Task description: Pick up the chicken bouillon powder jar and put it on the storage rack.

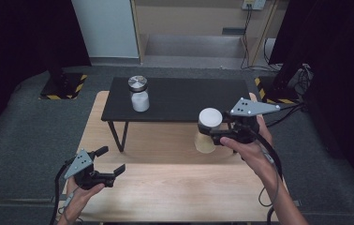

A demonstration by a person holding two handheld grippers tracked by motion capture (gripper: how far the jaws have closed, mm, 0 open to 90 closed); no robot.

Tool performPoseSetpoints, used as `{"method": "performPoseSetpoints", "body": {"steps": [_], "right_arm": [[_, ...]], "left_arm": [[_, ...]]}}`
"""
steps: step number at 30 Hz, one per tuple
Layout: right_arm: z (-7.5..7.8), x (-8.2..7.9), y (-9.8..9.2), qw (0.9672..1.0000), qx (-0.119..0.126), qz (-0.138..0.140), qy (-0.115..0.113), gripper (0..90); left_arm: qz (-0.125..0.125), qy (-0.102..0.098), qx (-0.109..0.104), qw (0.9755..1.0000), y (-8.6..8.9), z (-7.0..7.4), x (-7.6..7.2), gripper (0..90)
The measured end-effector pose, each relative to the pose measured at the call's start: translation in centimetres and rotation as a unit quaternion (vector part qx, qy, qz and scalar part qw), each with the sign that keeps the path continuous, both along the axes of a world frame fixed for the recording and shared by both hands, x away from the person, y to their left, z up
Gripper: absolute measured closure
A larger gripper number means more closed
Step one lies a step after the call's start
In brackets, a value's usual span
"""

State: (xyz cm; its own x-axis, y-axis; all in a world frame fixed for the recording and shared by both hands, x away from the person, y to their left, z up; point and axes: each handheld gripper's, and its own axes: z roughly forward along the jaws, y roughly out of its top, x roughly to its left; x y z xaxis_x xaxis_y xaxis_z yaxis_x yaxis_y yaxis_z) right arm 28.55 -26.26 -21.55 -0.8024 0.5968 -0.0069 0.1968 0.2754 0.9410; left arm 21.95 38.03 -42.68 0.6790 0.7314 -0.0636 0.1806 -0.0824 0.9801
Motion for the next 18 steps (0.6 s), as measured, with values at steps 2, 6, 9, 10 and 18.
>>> {"method": "performPoseSetpoints", "body": {"steps": [2,6,9,10,18], "right_arm": [[0.6,0.2,0.0,1.0,0.001,-0.005,-0.002,33.0],[1.7,0.6,0.0,0.9999,0.004,-0.015,-0.002,33.0],[2.2,1.0,-0.1,0.9997,0.008,-0.025,-0.002,33.1],[2.4,1.1,-0.2,0.9996,0.008,-0.029,-0.002,33.0],[3.3,2.6,-0.3,0.9978,0.014,-0.065,-0.003,33.0]], "left_arm": [[0.001,0.0,0.0,1.0,0.0,0.0,0.0,0.6],[0.0,-0.001,-0.001,1.0,0.0,0.0,-0.1,0.6],[0.0,0.0,0.0,1.0,0.0,0.0,0.0,0.6],[-0.001,0.0,0.0,1.0,0.0,0.0,0.0,0.6],[-0.001,0.0,-0.001,1.0,0.0,0.0,0.0,0.6]]}}
